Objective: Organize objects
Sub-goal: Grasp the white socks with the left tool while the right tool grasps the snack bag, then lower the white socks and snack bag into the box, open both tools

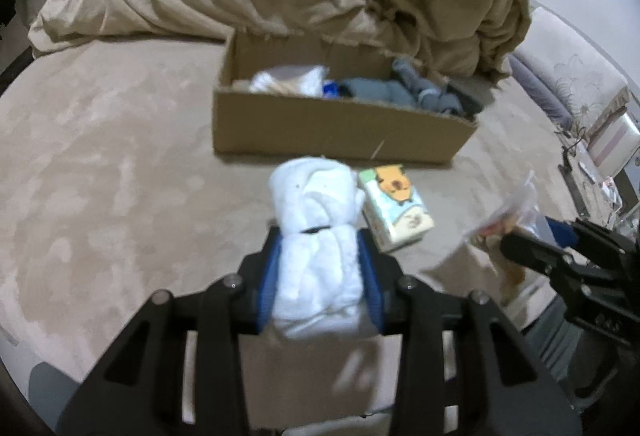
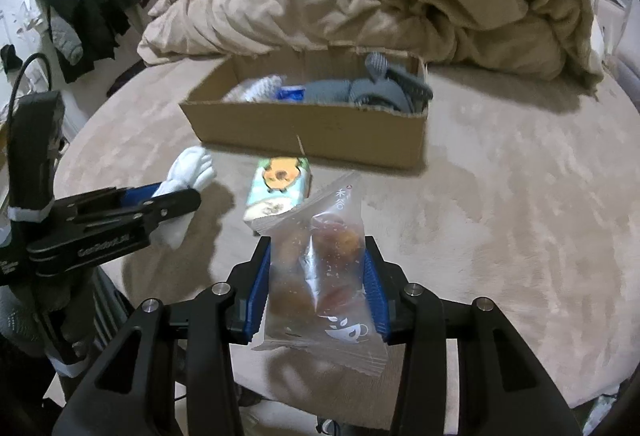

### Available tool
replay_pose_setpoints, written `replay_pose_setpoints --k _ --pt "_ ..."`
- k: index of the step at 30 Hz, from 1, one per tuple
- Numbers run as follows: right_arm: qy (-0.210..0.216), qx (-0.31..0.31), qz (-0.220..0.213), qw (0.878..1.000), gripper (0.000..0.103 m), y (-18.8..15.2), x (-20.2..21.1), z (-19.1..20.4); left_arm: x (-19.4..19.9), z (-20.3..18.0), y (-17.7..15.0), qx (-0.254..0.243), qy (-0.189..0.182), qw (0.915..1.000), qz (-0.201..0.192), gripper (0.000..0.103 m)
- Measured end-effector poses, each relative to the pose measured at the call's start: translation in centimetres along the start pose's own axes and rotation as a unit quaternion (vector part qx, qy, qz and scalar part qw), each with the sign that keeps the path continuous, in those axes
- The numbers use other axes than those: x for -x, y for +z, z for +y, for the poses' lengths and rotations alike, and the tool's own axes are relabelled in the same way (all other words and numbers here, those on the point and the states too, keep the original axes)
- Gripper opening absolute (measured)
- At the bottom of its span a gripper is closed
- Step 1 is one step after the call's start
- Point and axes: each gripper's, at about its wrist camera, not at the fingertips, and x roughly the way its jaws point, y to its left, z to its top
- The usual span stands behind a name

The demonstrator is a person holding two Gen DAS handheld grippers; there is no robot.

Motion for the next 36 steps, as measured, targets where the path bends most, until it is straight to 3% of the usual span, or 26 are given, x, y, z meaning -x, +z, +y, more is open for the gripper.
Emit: replay_pose_setpoints --k 9,17,22,28,36 --pt "0.016 0.009 -0.039 0.999 0.045 2.4 3.2 1.7 6.4 -0.3 2.0 0.007 -0.011 0.9987 -0.049 0.038" --pt "0.026 0.028 -0.077 0.996 0.045 6.1 4.7 2.9 7.7 -1.1 5.4 -0.019 -0.013 0.9970 -0.074 0.038" --pt "0.022 0.043 -0.097 0.994 0.045 8.7 4.1 3.1 6.2 -0.7 8.3 -0.024 -0.007 0.9960 -0.085 0.038" --pt "0.013 0.030 -0.094 0.995 0.045 11.3 0.5 1.7 2.9 0.9 11.1 -0.019 0.005 0.9963 -0.083 0.038" --pt "0.012 0.015 -0.072 0.997 0.045 13.4 -5.5 0.4 -3.2 3.1 12.1 -0.012 0.015 0.9986 -0.050 0.038"
